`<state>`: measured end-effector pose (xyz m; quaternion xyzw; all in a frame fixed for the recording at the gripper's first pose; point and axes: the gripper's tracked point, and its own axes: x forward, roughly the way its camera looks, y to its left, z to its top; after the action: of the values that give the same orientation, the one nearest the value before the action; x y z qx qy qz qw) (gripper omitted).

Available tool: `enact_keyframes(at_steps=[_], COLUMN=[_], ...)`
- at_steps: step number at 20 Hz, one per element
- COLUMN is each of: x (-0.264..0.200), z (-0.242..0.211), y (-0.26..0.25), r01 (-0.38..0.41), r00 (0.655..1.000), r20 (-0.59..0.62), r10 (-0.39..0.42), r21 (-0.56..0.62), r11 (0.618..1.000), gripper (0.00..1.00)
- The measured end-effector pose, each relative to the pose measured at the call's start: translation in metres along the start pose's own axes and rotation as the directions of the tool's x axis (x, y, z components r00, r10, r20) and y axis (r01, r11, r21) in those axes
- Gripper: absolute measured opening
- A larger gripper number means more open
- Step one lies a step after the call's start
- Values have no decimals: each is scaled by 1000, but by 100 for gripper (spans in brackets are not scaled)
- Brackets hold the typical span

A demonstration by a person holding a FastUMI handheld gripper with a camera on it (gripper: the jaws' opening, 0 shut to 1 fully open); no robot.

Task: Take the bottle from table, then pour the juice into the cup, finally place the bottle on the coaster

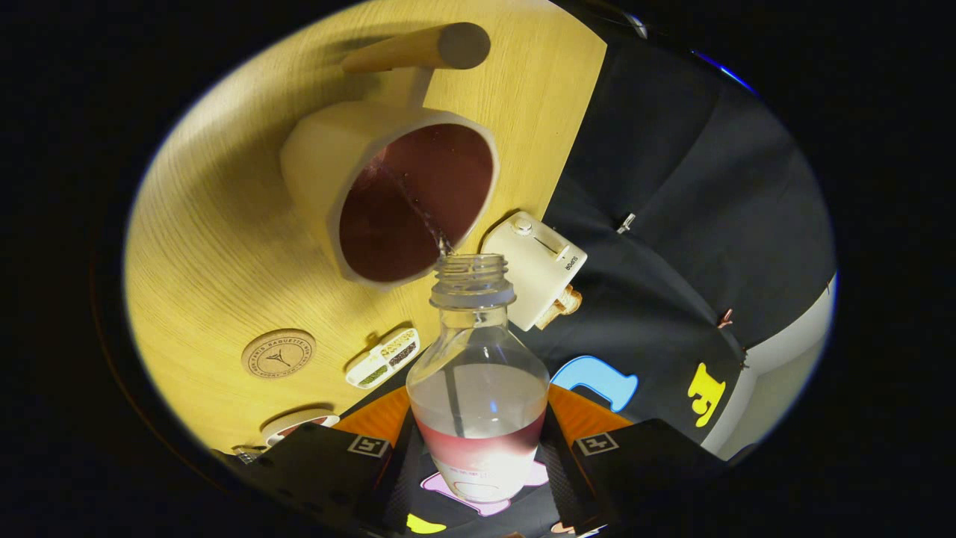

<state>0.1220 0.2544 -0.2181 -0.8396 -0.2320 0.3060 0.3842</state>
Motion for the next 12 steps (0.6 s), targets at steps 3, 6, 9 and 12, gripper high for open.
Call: enact_keyframes(at_steps=[3, 6, 9, 12], x=[0, -1, -1, -1], z=[5, 8, 10, 8], y=[-2, -4, -7, -7], r01=[2, 11, 14, 13], r00=[1000, 1000, 999, 999], r20=[15, 30, 34, 31], r10=[-1, -10, -11, -11], r21=[-29, -52, -67, -70], r11=[1000, 999, 998, 997], gripper=[74, 75, 75, 74])
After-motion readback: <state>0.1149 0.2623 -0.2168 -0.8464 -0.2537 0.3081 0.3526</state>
